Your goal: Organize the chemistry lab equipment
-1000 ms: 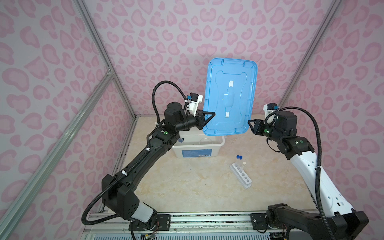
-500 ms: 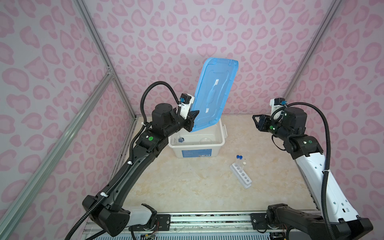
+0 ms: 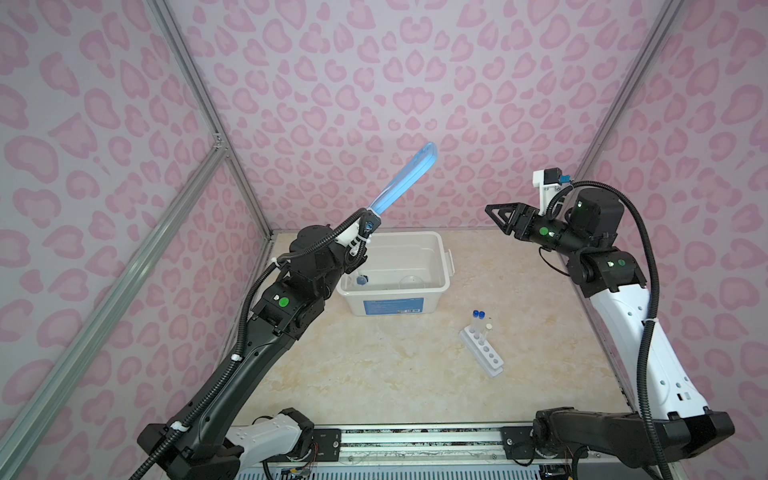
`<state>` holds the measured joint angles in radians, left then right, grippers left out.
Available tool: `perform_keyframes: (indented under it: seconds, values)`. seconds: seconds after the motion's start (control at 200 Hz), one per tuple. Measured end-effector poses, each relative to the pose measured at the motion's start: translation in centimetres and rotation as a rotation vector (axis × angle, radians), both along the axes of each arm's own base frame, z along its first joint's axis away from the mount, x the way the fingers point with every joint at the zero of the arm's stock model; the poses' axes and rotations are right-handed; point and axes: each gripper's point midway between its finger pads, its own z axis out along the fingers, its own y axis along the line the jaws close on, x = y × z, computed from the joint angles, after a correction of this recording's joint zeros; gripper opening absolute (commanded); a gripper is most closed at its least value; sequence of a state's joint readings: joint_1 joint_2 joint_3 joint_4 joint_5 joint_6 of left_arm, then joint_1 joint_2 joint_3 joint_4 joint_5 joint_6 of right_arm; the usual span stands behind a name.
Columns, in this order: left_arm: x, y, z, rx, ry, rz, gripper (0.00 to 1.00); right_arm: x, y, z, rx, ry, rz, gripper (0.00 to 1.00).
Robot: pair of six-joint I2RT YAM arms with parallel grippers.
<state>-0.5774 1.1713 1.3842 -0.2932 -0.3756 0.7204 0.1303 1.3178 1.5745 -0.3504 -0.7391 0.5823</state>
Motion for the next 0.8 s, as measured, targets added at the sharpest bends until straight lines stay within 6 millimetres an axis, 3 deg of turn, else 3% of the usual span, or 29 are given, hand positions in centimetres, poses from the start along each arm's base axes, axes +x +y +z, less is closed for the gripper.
perform_keyframes:
  seconds: [0.185, 0.4, 0.8]
  values:
    - [0.2, 1.3, -0.3, 0.212, -0.068, 0.090, 0.08, -0.1, 1.8, 1.3, 0.094, 0.004, 0.090, 0.77]
    - [-0.4, 0.0, -2.6, 0.456, -0.104, 0.078, 0.08, 0.4, 3.9, 1.9, 0.181, 0.035, 0.183, 0.76]
    - [-2.7, -2.0, -1.8, 0.612, -0.241, 0.024, 0.07, 1.3, 6.2, -3.2, 0.228, 0.230, 0.269, 0.75]
